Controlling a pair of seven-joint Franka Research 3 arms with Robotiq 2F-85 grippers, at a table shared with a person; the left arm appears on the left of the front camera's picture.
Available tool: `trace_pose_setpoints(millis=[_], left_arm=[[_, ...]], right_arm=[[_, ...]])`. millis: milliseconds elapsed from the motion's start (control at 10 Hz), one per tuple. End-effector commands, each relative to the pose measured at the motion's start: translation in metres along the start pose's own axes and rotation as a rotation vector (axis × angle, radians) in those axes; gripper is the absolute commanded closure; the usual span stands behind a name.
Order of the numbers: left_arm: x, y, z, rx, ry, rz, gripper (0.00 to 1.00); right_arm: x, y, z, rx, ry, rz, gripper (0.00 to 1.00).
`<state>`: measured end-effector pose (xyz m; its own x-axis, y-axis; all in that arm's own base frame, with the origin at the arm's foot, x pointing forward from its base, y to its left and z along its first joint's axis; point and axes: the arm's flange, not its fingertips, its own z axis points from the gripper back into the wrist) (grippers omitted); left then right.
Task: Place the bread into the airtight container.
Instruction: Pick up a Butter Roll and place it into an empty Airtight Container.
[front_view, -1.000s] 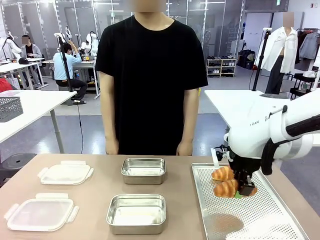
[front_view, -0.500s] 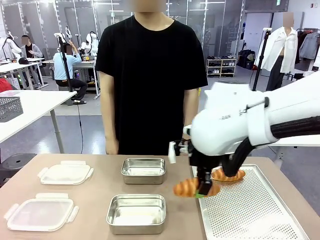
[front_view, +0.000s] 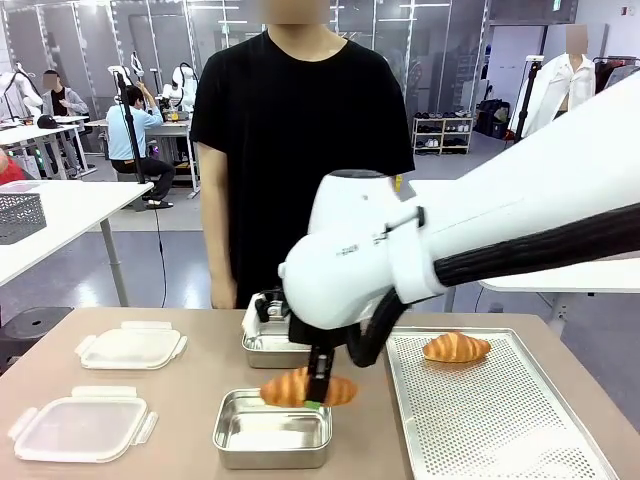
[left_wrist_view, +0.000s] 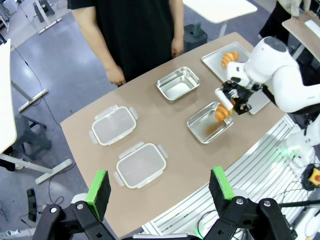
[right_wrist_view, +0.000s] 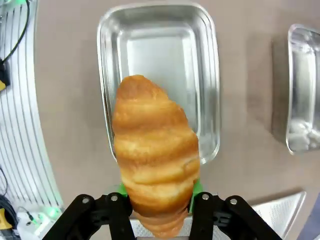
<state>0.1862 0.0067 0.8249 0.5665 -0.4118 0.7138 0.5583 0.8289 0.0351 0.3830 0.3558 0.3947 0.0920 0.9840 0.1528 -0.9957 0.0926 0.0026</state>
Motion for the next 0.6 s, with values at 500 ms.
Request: trace_pose_setpoints(millis=[500], left_arm=[[0.002, 0.000, 0.002, 0.002, 0.001, -0.004, 0.00]], right_arm=[[0.051, -0.023, -0.062, 0.029, 0.028, -0.063, 0.53]])
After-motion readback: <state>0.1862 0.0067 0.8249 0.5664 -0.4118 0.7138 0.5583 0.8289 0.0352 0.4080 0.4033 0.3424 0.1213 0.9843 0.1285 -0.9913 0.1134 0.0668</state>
